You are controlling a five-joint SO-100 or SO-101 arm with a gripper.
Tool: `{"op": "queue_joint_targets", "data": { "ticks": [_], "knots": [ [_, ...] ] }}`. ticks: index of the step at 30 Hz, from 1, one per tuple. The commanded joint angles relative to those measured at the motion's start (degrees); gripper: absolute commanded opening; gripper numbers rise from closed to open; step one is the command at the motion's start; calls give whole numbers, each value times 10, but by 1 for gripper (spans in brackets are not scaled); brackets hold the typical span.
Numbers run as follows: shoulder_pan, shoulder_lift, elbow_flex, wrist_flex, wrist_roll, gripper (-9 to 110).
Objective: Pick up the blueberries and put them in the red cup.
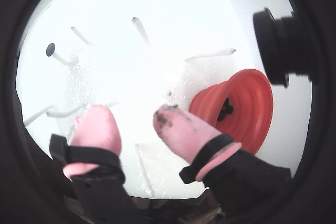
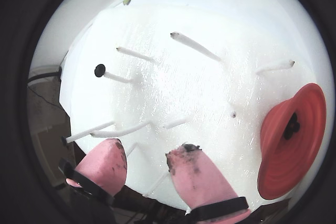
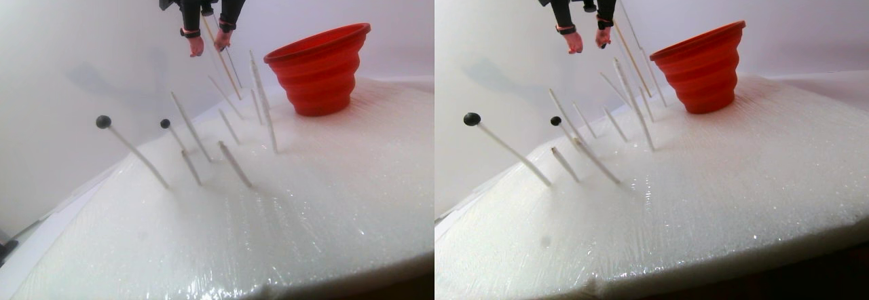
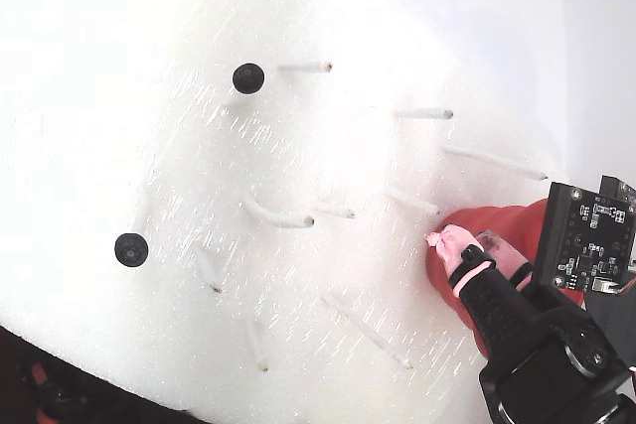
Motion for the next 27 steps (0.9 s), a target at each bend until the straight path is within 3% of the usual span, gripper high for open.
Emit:
{"op": "queue_joint_targets", "data": {
  "ticks": [1, 27],
  "knots": [
    [-33, 20, -3, 1, 4, 15],
    [-126, -38, -10, -11, 30, 15]
  ]
}}
